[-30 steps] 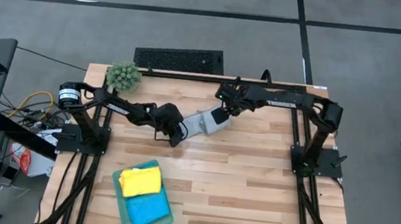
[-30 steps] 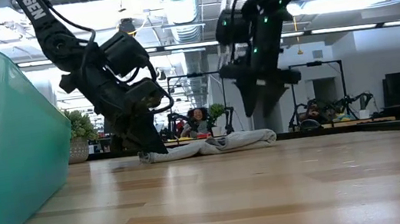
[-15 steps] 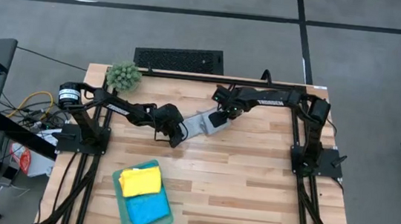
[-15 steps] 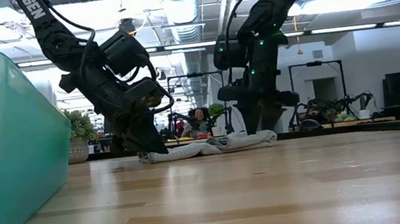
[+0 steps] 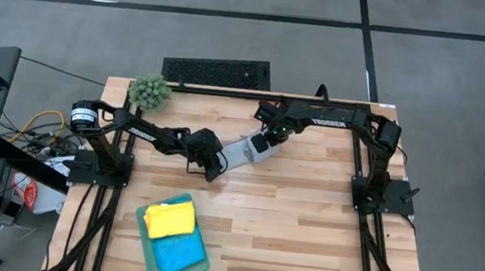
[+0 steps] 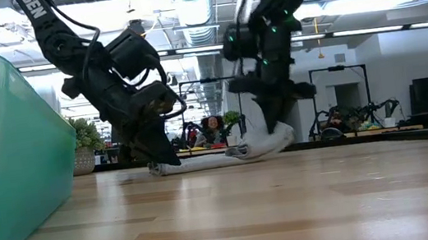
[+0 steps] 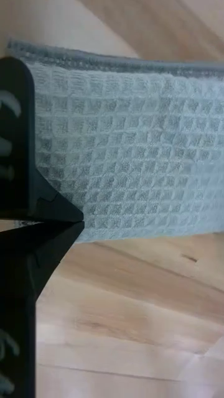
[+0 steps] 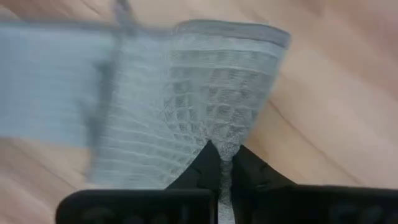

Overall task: Fold microfiber towels
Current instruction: Fold the gray towel and put into the bin

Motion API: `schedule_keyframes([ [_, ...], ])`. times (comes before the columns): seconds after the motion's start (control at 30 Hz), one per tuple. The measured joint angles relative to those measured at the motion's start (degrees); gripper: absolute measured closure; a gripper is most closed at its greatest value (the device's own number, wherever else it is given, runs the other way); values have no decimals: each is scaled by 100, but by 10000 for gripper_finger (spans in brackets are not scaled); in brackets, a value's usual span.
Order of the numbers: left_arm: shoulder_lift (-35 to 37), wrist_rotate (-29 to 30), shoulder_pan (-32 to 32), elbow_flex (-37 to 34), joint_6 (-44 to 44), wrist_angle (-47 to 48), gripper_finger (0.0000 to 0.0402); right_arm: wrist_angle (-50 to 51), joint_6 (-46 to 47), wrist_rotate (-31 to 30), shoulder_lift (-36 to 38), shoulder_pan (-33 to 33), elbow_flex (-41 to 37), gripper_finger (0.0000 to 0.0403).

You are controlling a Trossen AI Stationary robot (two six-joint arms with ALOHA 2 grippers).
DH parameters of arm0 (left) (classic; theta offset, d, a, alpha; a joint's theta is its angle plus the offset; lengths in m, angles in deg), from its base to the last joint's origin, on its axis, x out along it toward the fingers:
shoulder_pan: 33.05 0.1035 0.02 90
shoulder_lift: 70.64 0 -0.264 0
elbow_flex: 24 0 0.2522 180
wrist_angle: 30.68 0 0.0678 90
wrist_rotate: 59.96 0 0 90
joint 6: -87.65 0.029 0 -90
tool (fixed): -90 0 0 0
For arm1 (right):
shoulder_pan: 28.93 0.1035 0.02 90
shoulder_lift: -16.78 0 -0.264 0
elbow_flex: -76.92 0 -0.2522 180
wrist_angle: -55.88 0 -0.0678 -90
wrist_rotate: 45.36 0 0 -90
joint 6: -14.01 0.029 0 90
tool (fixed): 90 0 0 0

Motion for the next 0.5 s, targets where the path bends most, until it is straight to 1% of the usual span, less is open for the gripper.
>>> schedule_keyframes([
  [0.13, 0, 17, -85, 2, -11, -37, 401, 35, 29, -113, 15, 254, 435, 383],
  [0.23, 0, 20, -141, 2, -13, -103, 401, -84, 211, -134, 15, 517, 686, 383],
  [0.37, 0, 52, -181, 2, -46, -160, 401, -246, 562, -370, 8, 848, 800, 373],
  [0.5, 0, 52, -185, 2, -56, -160, 401, -464, 737, -421, 4, 1097, 885, 374],
])
